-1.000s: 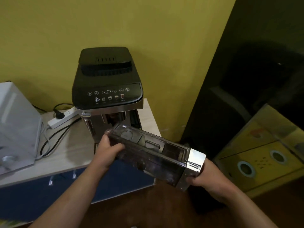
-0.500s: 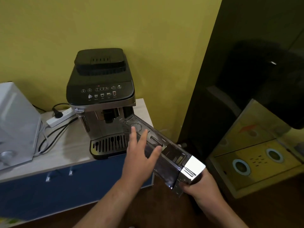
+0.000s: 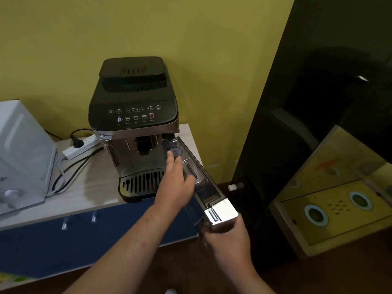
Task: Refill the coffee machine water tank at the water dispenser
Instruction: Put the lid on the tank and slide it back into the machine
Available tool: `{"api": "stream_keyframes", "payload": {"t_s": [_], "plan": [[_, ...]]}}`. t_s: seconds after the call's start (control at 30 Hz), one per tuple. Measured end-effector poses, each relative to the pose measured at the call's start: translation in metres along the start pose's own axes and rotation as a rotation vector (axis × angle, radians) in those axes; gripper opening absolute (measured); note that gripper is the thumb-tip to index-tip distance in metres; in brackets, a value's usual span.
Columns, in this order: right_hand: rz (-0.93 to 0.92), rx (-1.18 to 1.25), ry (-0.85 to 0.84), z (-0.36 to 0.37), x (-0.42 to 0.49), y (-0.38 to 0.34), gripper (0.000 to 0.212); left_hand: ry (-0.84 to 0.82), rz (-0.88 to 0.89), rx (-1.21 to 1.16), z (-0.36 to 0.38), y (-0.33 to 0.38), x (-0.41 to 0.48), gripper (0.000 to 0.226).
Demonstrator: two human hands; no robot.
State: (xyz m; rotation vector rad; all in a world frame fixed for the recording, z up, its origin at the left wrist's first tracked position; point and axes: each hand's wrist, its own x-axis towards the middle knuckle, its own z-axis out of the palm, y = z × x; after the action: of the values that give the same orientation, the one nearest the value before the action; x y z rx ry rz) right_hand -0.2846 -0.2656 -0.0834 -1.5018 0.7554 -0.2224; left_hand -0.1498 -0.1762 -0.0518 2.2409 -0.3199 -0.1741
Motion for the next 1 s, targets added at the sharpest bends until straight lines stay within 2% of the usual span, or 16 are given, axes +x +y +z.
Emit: {"api": "stream_keyframes", "payload": {"t_s": [0.27,1.0], "plan": [[0.014,0.050,0.041,0.026,-0.005,0.006,0.065,-0.071,0.022,0.011,-0.010,-0.006,0.014,0.070],[-0.027,0.148,0.058,0.077,-0.005,0.010,0.062,-0.118,0.045,0.058,-0.036,-0.021,0.039,0.067]]}}
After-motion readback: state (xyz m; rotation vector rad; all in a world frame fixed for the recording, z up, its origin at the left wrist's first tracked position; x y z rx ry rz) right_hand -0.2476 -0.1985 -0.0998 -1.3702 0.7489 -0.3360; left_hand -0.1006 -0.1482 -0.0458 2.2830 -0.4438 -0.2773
